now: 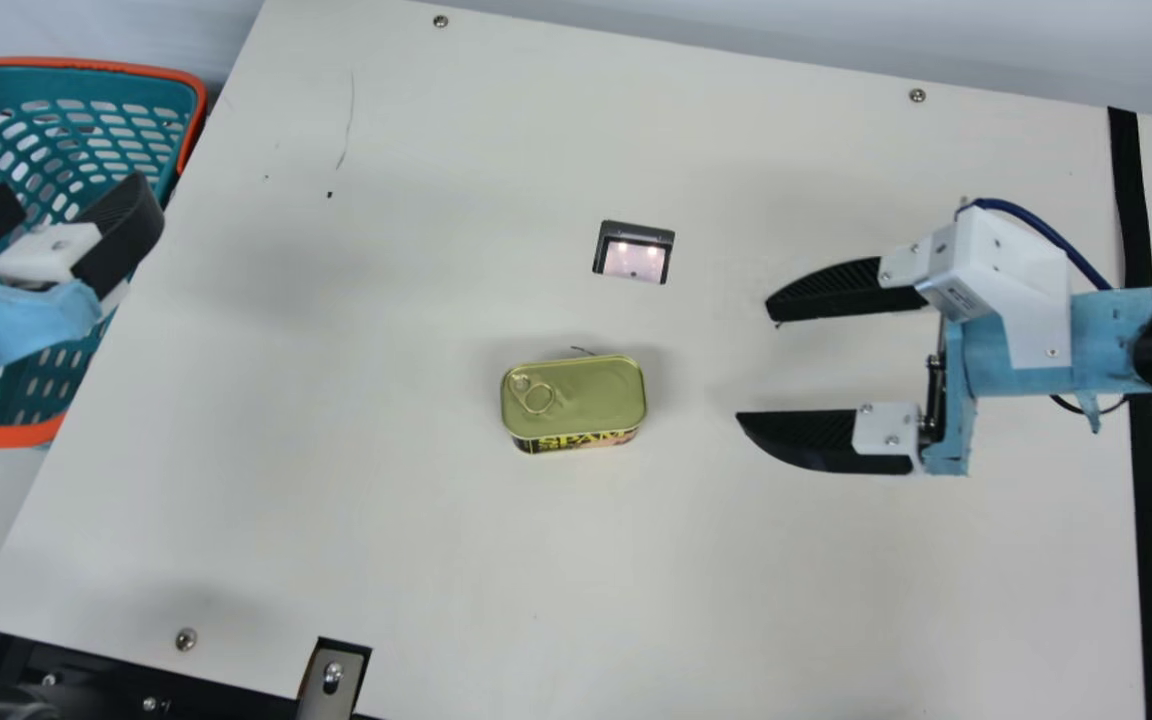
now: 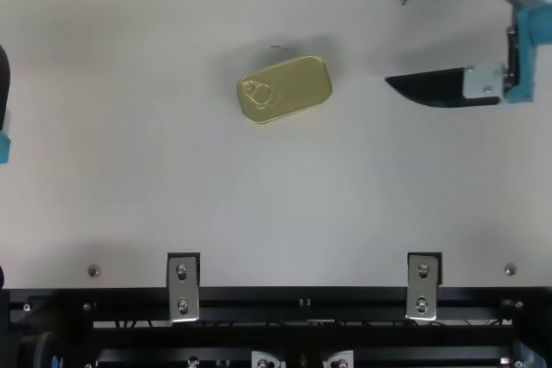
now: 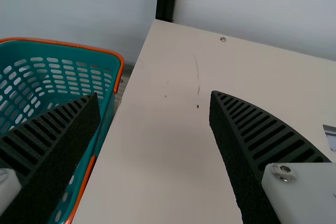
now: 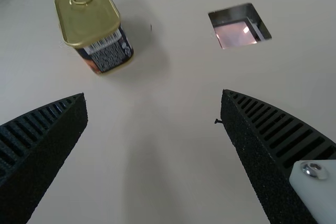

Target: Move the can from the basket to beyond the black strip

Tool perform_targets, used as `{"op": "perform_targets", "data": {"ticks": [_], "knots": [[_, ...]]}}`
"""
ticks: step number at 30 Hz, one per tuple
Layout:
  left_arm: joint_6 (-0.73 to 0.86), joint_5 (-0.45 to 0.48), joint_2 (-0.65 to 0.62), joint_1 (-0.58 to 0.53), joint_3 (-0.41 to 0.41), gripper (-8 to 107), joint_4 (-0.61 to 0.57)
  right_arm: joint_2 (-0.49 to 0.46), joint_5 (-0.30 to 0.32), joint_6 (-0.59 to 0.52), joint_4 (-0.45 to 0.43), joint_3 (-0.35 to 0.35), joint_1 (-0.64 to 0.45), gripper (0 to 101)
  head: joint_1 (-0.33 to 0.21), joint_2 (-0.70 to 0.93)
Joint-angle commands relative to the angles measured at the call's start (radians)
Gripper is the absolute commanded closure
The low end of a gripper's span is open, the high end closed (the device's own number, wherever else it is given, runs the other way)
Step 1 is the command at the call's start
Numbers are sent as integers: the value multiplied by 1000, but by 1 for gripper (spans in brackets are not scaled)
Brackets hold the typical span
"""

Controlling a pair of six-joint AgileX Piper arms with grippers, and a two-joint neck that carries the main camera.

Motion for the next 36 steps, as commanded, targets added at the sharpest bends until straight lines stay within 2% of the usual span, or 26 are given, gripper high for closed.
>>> {"op": "perform_targets", "data": {"ticks": [1,30,31,36], "knots": [[0,0,0,0,0,9,0,-4,-1,1,1,5,18,0,-3,-7],[0,0,0,0,0,9,0,-11,-2,0,-2,14,24,0,-3,-7],[0,0,0,0,0,9,0,-14,-1,22,-2,-1,35,0,-3,-7],[0,0,0,0,0,9,0,-17,-1,6,0,16,41,0,-3,-7]]}}
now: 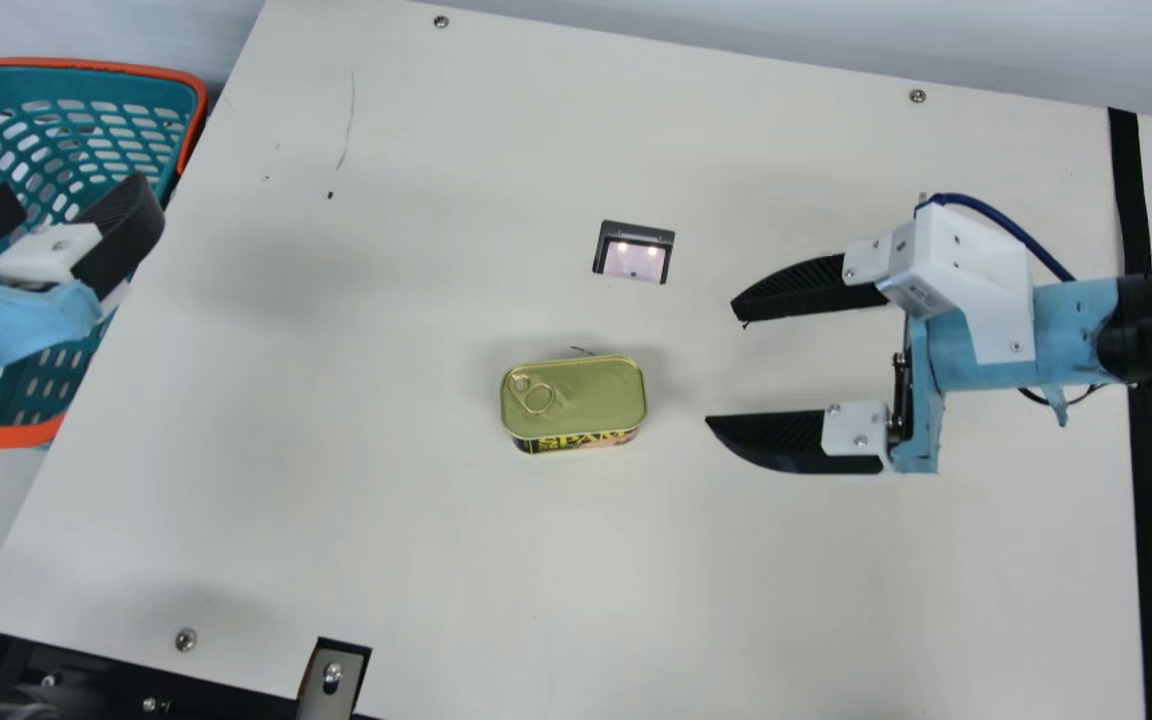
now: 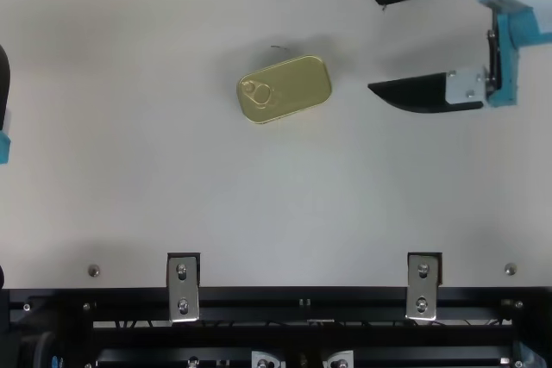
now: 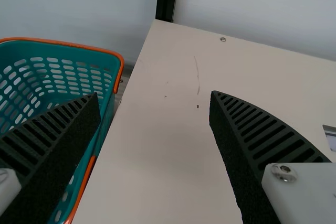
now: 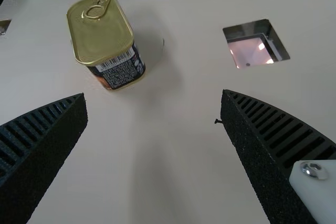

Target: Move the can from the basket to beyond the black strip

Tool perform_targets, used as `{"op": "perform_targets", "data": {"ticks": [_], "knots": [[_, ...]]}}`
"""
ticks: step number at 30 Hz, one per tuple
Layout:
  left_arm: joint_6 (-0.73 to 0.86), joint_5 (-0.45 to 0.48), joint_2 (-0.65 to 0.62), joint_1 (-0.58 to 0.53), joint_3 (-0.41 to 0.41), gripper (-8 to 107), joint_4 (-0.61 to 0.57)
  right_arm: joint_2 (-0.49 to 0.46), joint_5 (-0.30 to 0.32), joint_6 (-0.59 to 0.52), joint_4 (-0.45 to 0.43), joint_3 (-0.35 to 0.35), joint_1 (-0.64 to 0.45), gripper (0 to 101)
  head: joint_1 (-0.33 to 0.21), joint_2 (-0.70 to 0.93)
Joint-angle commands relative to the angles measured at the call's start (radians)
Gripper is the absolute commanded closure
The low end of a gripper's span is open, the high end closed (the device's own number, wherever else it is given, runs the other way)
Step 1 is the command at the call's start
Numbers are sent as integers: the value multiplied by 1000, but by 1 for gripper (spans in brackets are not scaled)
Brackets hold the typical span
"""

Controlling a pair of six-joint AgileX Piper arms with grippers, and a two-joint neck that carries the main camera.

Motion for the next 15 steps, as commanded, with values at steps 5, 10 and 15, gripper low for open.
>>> {"op": "perform_targets", "data": {"ticks": [5,10,15], "knots": [[0,0,0,0,0,9,0,-33,1,-17,-6,6,15,0,-3,-7],[0,0,0,0,0,9,0,-100,1,-3,-36,3,30,0,-3,-7],[0,0,0,0,0,9,0,-181,1,99,-132,-58,76,0,-3,-7]]}}
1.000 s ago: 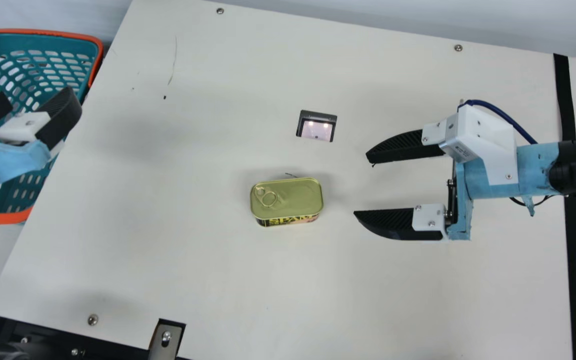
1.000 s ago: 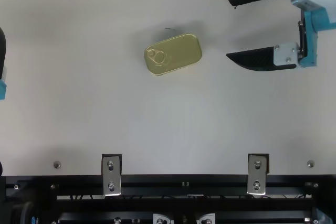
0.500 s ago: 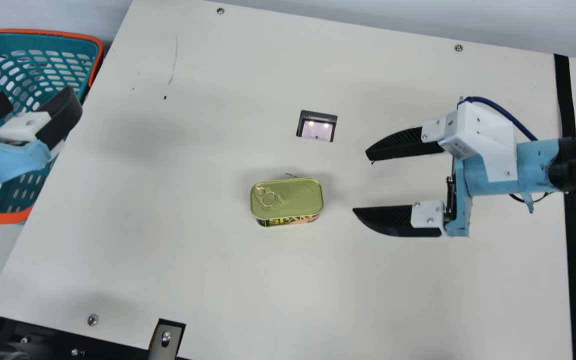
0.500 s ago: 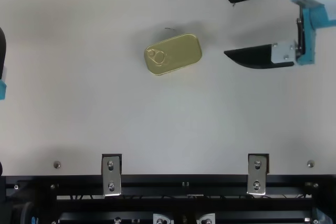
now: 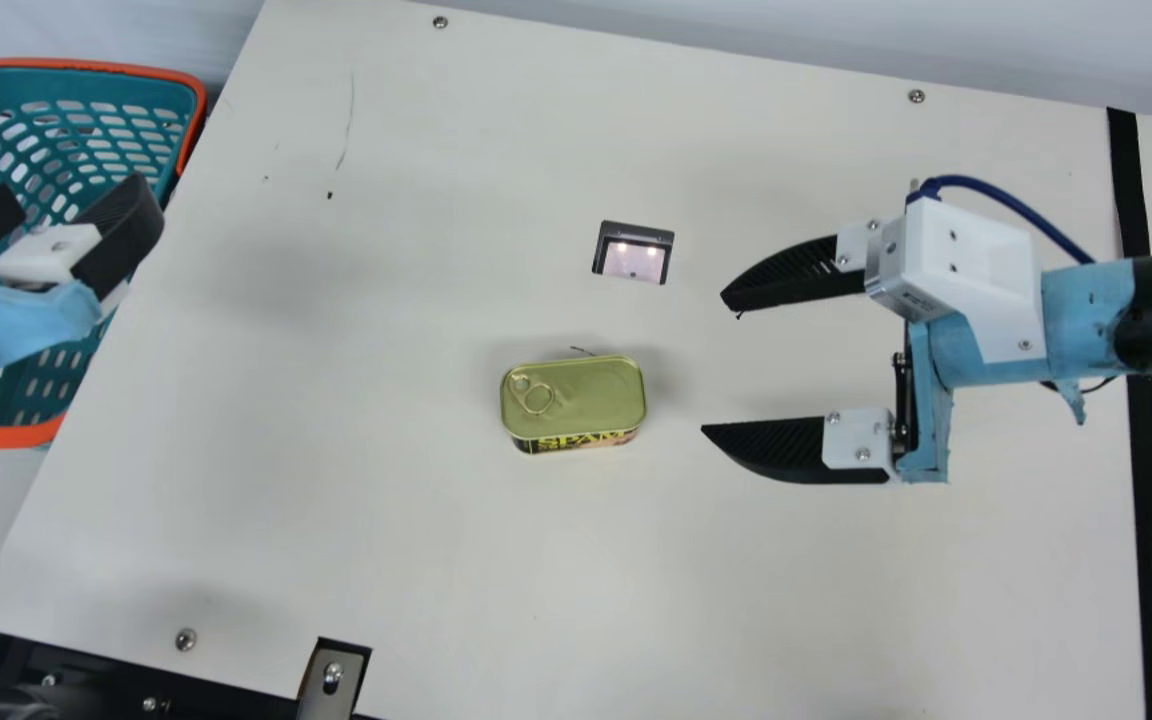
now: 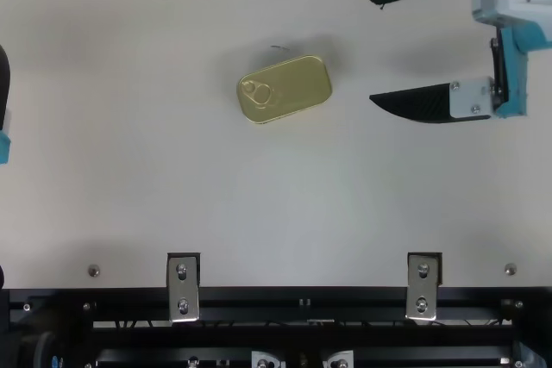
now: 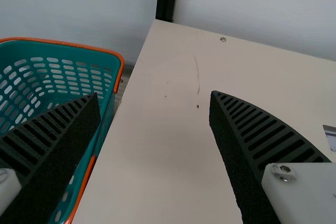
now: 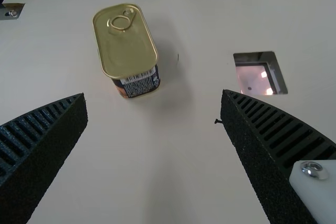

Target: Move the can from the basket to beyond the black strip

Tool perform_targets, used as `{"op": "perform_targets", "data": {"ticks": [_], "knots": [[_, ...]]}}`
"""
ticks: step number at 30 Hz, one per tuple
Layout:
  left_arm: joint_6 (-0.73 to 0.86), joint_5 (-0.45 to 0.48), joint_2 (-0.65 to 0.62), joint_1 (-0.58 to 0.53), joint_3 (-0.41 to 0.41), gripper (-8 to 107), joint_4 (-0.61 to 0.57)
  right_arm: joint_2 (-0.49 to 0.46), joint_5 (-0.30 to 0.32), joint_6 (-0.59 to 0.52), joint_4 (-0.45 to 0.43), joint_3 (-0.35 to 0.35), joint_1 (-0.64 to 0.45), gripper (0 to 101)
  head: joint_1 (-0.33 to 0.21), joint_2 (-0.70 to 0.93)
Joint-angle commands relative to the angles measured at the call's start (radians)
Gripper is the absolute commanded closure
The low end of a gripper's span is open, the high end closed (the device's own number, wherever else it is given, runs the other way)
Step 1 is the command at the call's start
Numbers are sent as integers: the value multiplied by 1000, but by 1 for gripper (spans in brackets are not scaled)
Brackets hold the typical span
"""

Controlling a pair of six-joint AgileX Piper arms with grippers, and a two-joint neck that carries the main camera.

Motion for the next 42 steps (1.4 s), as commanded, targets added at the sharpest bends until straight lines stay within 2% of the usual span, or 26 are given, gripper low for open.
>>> {"op": "perform_targets", "data": {"ticks": [1,9,15,20,29,42], "knots": [[0,0,0,0,0,9,0,-41,-3,72,-63,-38,27,0,-3,-7],[0,0,0,0,0,9,0,-110,-3,313,-266,-211,203,0,-3,-7],[0,0,0,0,0,9,0,-87,-3,504,-401,-342,357,0,-3,-7],[0,0,0,0,0,9,0,-46,-3,632,-494,-413,467,0,-3,-7],[0,0,0,0,0,9,2,9,-3,776,-609,-465,591,0,-3,-7],[0,0,0,0,0,9,2,59,-3,898,-706,-474,667,0,-3,-7]]}}
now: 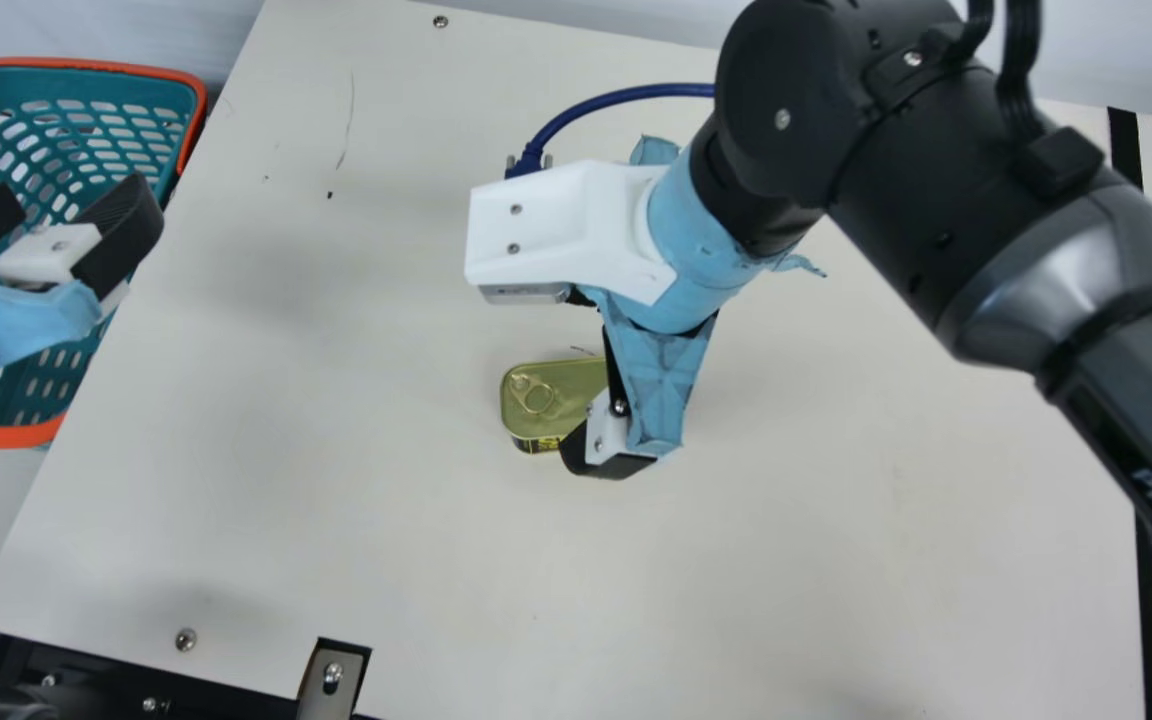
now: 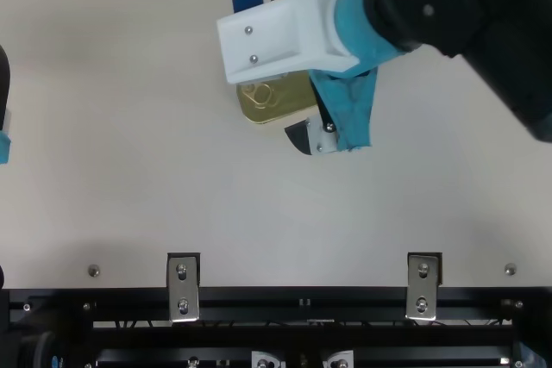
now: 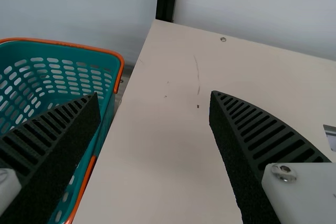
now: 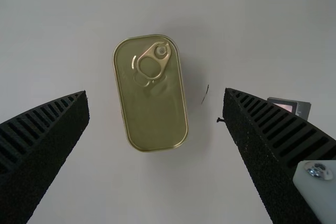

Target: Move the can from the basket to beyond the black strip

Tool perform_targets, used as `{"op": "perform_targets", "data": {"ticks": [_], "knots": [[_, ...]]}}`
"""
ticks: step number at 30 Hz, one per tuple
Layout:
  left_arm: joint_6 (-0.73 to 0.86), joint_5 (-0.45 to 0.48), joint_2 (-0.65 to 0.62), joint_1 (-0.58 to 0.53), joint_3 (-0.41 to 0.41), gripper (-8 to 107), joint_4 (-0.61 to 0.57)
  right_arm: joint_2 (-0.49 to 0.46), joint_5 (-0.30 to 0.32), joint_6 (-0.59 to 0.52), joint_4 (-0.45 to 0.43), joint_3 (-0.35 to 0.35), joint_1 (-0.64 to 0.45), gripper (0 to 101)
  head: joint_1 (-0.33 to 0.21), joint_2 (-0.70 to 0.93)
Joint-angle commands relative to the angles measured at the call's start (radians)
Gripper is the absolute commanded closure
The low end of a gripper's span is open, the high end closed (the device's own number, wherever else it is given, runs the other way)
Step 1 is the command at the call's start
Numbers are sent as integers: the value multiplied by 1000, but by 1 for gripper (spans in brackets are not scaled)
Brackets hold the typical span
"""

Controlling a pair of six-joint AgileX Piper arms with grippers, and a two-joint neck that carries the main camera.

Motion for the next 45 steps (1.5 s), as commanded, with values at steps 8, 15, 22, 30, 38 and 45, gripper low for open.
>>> {"op": "perform_targets", "data": {"ticks": [8,15,22,30,38,45], "knots": [[0,0,0,0,0,9,0,30,0,31,-35,5,43,0,-3,-7],[0,0,0,0,0,9,0,57,0,45,-68,-1,67,0,-3,-7],[0,0,0,0,0,9,0,92,0,63,-95,-28,81,0,-3,-7],[0,0,0,0,0,9,0,146,0,87,-127,-77,95,0,-3,-7],[0,0,0,0,0,9,0,191,0,107,-166,-99,112,0,-3,-7],[0,0,0,0,0,9,0,205,0,125,-181,-123,117,101,-3,-7]]}}
